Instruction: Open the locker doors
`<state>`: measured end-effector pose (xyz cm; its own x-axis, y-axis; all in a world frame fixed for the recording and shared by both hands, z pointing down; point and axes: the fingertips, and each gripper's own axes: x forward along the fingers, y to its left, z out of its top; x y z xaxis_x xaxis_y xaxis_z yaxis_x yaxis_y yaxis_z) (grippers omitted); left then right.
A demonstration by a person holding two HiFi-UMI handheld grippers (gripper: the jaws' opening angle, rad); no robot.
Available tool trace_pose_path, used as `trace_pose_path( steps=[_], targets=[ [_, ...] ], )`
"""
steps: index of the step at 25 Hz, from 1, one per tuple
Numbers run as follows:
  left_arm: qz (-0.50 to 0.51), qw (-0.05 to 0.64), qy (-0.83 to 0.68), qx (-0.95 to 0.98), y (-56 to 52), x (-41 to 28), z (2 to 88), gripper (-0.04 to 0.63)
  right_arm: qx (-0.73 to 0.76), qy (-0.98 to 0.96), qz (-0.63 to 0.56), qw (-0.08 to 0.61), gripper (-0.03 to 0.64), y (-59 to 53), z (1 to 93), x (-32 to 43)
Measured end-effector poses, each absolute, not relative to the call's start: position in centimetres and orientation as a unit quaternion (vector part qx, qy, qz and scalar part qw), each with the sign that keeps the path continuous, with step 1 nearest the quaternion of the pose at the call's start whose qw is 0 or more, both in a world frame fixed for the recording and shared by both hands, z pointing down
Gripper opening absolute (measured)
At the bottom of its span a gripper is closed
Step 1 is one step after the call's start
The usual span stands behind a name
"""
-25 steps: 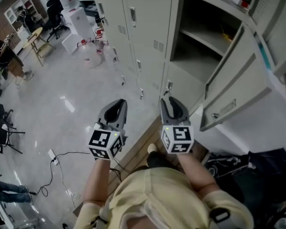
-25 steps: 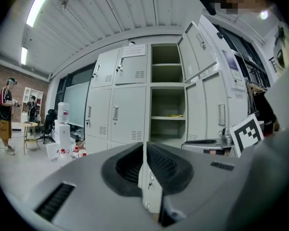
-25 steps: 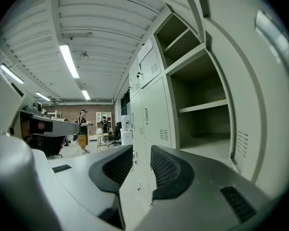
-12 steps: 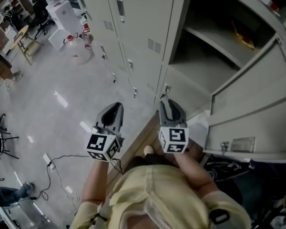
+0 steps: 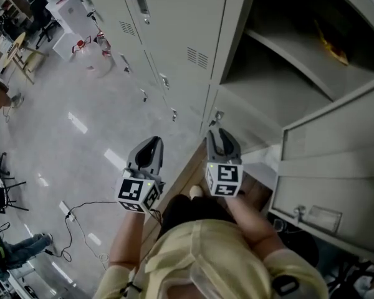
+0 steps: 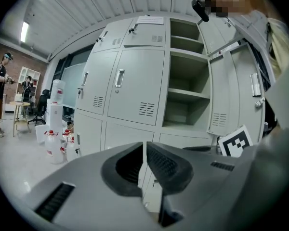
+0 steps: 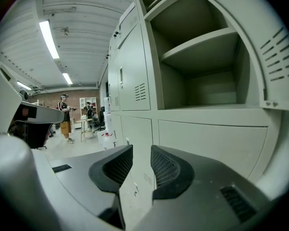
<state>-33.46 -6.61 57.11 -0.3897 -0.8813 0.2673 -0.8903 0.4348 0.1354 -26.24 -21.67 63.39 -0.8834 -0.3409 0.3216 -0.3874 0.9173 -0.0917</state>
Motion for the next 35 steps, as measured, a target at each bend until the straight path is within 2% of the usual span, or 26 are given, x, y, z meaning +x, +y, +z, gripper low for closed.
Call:
trace_pose_path(
  steps=[35],
  targets=[
    [0.038, 0.195, -0.796, 0.572, -12.6, -39.6, 69.6, 0.006, 0.310, -0.920, 0.106, 0.213, 0.114, -29.8, 79.1, -32.9]
  ],
)
